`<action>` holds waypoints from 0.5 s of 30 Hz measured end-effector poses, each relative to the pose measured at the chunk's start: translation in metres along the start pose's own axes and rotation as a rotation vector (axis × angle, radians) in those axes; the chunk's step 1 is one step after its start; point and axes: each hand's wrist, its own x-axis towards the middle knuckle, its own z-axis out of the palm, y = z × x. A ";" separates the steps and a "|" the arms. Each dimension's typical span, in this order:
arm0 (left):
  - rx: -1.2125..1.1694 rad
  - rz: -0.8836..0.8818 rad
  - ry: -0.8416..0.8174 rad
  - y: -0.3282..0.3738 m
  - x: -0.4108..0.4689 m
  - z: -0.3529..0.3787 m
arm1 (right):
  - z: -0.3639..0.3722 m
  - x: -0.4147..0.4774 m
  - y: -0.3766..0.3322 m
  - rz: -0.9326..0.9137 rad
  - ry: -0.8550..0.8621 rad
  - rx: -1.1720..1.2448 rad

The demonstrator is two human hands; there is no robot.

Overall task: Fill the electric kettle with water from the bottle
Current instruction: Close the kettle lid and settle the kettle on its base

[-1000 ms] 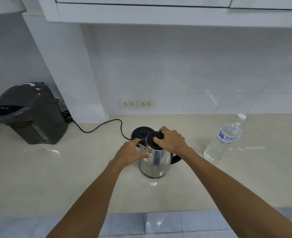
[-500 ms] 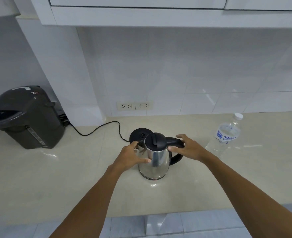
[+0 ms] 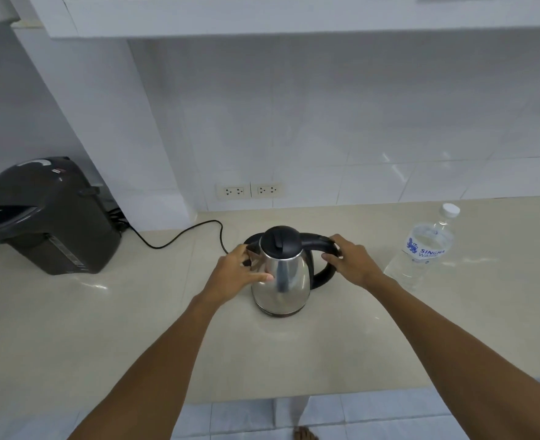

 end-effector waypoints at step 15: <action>-0.018 -0.008 0.074 0.020 0.120 -0.049 | -0.018 0.145 -0.031 -0.122 0.007 -0.002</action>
